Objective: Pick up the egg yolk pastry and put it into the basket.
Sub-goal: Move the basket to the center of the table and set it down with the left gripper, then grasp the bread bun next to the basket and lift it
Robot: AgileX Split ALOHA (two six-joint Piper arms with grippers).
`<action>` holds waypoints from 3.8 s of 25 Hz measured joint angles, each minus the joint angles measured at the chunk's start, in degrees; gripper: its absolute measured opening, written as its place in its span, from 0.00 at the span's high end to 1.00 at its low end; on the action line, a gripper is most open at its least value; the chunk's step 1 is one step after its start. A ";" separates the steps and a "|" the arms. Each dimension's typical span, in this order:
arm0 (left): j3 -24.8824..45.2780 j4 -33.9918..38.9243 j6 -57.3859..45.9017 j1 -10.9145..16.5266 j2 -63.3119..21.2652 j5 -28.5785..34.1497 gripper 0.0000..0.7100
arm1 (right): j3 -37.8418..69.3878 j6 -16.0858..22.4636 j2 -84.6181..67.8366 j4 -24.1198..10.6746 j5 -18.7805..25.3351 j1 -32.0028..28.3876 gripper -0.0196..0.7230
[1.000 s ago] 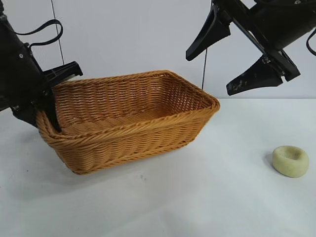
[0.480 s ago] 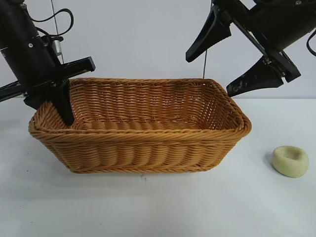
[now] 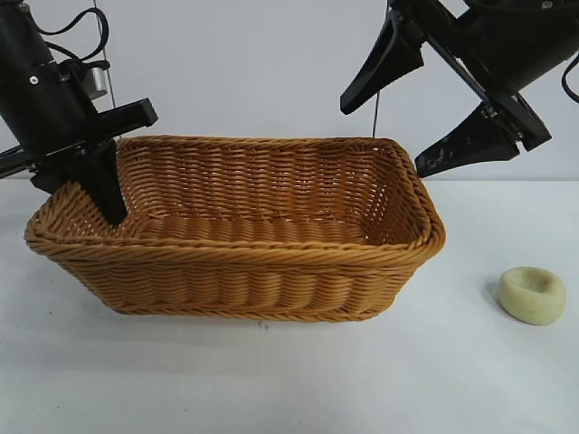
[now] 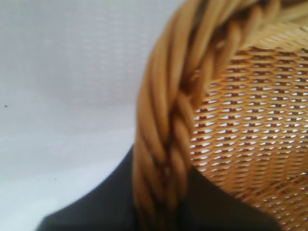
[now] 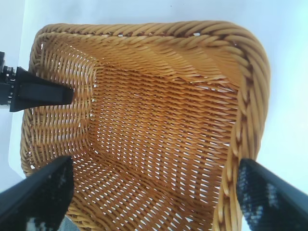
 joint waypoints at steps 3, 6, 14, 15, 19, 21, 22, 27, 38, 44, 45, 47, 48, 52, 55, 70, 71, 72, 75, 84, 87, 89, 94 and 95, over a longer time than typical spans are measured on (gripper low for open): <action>-0.19 -0.06 0.00 0.00 0.68 -0.92 0.88 | 0.00 0.00 0.00 0.00 0.00 0.00 0.09; -0.18 -0.55 0.62 0.00 3.04 -1.22 0.88 | 0.00 0.00 0.00 0.00 0.00 0.00 0.09; -0.18 -0.49 3.34 0.00 8.19 -4.56 0.88 | 0.00 0.05 0.00 0.00 0.01 0.00 0.09; -0.18 -0.49 3.56 0.00 8.35 -4.61 0.88 | 0.00 0.05 0.00 0.00 0.06 0.00 0.09; -0.18 -0.49 4.79 0.00 8.42 -4.86 0.88 | 0.00 0.05 0.00 0.00 0.19 0.00 0.09; -0.18 -0.49 4.80 0.00 8.42 -4.98 0.88 | 0.00 0.16 0.00 0.00 0.24 0.00 0.09; -0.18 -0.49 4.80 0.00 8.42 -5.00 0.88 | 0.00 0.16 0.00 0.00 0.24 0.00 0.09; -0.18 -0.65 4.85 0.00 8.42 -5.00 0.78 | 0.00 0.34 0.00 0.00 0.24 0.00 0.09; -0.18 -1.75 4.98 0.00 8.22 -4.40 0.12 | 0.00 0.67 0.00 0.00 0.40 0.00 0.09; -1.74 -1.20 4.98 0.00 4.92 -0.63 0.11 | 0.00 0.67 0.00 0.00 0.40 0.00 0.09; -2.70 -0.82 4.98 0.00 4.20 0.52 0.11 | 0.00 0.67 0.00 0.00 0.40 0.00 0.09; -4.92 -0.41 4.92 0.00 2.65 2.96 0.10 | 0.00 0.67 0.00 0.00 0.40 0.00 0.09; -5.98 -0.41 4.78 0.00 2.05 3.71 0.10 | 0.00 0.67 0.00 0.00 0.40 0.00 0.09; -12.02 0.29 3.42 0.00 0.49 6.84 0.10 | 0.00 0.67 0.00 0.00 0.40 0.00 0.09; -15.61 4.20 0.92 0.00 0.44 8.40 0.10 | 0.00 0.67 0.00 0.00 0.40 0.00 0.09; -17.38 24.91 -4.03 7.98 0.44 10.92 0.10 | 0.00 0.81 0.00 -0.06 0.40 0.00 0.09; -17.38 25.09 -4.03 8.61 0.44 10.92 0.10 | 0.00 0.81 0.00 -0.06 0.40 0.00 0.09; -17.38 25.09 -3.89 9.11 0.44 10.92 0.10 | 0.00 0.81 0.00 -0.06 0.40 0.00 0.09; -17.38 25.16 -3.36 9.60 0.44 10.92 0.10 | 0.00 0.81 0.00 -0.06 0.40 0.00 0.09; -9.83 25.65 -2.98 9.60 -9.70 10.94 0.10 | 0.00 0.81 0.00 -0.13 0.41 0.00 0.09; -3.13 25.98 -2.57 9.60 -16.97 10.94 0.10 | 0.00 0.81 0.00 -0.13 0.46 0.00 0.09; 2.42 26.38 -2.30 9.60 -23.43 10.99 0.10 | 0.00 0.81 0.00 -0.13 0.46 0.00 0.09; 14.97 26.57 -2.19 9.60 -40.14 11.04 0.10 | 0.00 0.81 0.00 -0.18 0.46 0.00 0.09; 17.55 26.57 -2.13 9.60 -43.69 11.12 0.10 | 0.00 0.81 0.00 -0.18 0.46 0.00 0.09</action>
